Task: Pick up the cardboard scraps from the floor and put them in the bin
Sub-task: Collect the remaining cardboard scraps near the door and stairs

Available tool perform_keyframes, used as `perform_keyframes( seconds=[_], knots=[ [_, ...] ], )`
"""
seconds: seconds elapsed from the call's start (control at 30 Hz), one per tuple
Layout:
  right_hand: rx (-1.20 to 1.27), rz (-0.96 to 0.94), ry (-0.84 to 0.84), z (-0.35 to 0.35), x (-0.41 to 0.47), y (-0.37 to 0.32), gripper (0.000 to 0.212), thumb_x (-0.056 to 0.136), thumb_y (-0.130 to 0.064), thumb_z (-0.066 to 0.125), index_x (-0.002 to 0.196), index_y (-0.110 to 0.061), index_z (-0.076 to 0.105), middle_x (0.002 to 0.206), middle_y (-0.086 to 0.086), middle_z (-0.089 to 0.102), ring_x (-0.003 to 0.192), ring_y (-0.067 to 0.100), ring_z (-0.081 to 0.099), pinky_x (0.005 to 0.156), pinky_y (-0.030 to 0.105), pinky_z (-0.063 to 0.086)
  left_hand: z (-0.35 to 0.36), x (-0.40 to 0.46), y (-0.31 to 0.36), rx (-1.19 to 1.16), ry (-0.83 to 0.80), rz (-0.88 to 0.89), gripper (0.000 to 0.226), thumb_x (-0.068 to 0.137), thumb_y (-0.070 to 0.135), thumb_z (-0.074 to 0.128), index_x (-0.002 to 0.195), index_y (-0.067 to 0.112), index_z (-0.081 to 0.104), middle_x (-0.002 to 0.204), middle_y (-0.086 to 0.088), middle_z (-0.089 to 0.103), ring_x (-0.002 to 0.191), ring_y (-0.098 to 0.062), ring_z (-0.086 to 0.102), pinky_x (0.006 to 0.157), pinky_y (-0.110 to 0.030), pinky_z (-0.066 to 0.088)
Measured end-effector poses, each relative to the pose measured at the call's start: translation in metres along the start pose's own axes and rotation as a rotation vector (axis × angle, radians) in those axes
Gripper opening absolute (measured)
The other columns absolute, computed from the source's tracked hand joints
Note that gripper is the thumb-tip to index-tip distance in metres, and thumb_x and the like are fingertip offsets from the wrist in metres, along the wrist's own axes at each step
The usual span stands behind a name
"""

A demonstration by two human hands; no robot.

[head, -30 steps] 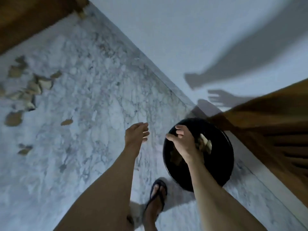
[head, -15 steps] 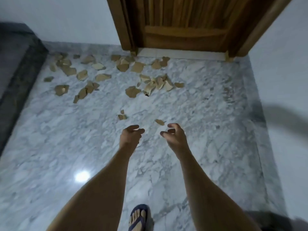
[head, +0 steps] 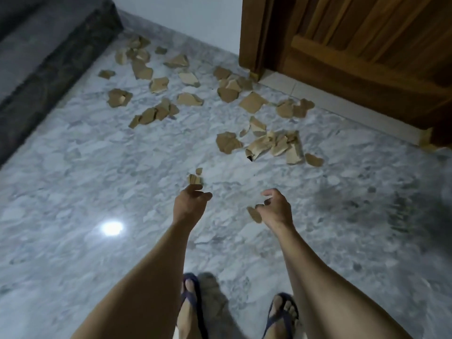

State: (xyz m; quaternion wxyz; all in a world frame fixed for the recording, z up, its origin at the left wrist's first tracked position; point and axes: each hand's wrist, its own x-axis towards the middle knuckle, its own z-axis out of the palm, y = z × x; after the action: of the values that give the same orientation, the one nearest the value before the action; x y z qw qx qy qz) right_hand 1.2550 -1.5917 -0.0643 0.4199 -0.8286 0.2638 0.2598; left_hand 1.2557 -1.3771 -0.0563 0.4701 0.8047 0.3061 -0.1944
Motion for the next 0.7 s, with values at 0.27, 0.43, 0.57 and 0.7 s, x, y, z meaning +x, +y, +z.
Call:
perform_keyframes(
  seconds=[0.27,0.43,0.57,0.7],
  knots=[
    [-0.313,0.066,-0.12,0.088,0.166,0.057,0.042,0.091,-0.006,0.06,0.132,-0.014,0.055,0.129,0.009,0.06,0.107,0.028,0.061,0.075,0.027,0.048,0.077,0.178,-0.088,0.372,-0.019,0.035,0.079,0.089,0.036,0.069,0.154,0.014,0.03,0.156,-0.014,0.036,0.141,-0.036,0.036,0.113,-0.043,0.032],
    [-0.562,-0.076,-0.204,0.131,0.24,0.101,0.035,0.086,-0.001,0.062,0.119,-0.012,0.059,0.124,0.015,0.061,0.108,0.033,0.062,0.084,0.035,0.052,0.109,0.269,-0.138,0.613,0.031,0.157,0.092,0.091,0.036,0.062,0.16,0.025,0.002,0.168,-0.005,0.003,0.153,-0.032,0.005,0.117,-0.056,0.026],
    [-0.85,-0.333,-0.335,0.139,0.258,0.124,0.038,0.083,0.005,0.058,0.115,-0.012,0.046,0.126,0.013,0.043,0.105,0.033,0.054,0.075,0.036,0.042,0.119,0.293,-0.154,0.752,-0.004,0.229,0.081,0.094,0.029,0.05,0.16,0.03,0.004,0.168,0.002,0.0,0.146,-0.035,0.018,0.108,-0.055,0.031],
    [-0.778,-0.478,-0.325,0.138,0.265,0.141,0.029,0.089,-0.002,0.052,0.116,-0.01,0.049,0.119,0.013,0.043,0.109,0.034,0.052,0.077,0.034,0.036,0.134,0.296,-0.156,0.667,0.037,0.363,0.058,0.086,0.012,0.043,0.144,0.012,0.048,0.147,-0.016,0.035,0.121,-0.043,0.041,0.105,-0.043,0.032]
  ],
)
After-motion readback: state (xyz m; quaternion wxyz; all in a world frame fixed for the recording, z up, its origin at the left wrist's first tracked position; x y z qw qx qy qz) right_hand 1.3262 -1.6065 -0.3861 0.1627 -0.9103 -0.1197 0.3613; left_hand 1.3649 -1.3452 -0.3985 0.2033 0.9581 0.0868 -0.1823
